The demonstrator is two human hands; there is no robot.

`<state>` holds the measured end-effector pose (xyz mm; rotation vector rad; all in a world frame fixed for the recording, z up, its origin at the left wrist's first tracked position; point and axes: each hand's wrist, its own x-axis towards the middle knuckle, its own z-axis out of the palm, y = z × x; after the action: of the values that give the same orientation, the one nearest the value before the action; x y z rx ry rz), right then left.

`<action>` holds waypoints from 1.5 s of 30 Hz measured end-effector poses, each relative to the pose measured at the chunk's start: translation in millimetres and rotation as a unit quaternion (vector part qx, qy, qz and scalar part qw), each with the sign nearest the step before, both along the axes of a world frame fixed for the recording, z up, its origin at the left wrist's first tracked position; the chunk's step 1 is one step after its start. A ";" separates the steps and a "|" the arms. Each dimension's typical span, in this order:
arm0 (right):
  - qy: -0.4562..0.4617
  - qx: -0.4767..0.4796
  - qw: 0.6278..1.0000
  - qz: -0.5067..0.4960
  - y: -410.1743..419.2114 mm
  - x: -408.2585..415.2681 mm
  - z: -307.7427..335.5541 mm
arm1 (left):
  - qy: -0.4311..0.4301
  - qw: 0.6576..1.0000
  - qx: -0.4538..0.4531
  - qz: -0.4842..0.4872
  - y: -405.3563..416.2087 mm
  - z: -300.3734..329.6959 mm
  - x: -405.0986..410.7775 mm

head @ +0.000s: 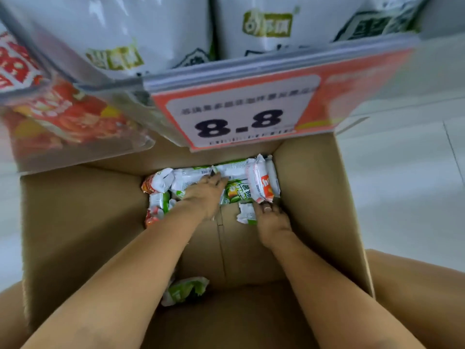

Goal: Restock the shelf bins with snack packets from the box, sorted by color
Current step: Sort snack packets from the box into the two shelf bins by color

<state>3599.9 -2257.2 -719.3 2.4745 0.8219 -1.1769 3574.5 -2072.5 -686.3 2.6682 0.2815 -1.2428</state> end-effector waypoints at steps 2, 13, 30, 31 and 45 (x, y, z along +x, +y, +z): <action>-0.079 0.017 0.997 0.006 -8.9 -8.2 -10.3 | 0.012 0.999 0.021 -0.036 -8.3 -6.2 -1.3; 0.029 -0.002 0.984 -0.178 -24.4 -61.9 -27.4 | 0.134 0.976 0.042 0.165 -27.1 -12.3 -94.3; 0.399 0.331 0.489 -0.701 -9.1 -53.0 92.8 | -0.164 0.634 -0.233 0.719 -35.5 93.9 -122.8; 0.415 0.359 0.469 -0.692 -9.0 -48.3 109.7 | -0.175 0.592 -0.278 0.736 -39.0 108.7 -122.8; 0.511 0.556 0.345 -0.557 -25.7 -36.4 295.2 | -0.292 0.609 -0.525 0.518 -87.9 274.6 -142.3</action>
<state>3563.5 -2282.9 -424.1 2.6976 -0.6684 -4.1528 3432.2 -2160.4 -411.6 1.2404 0.5988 0.0124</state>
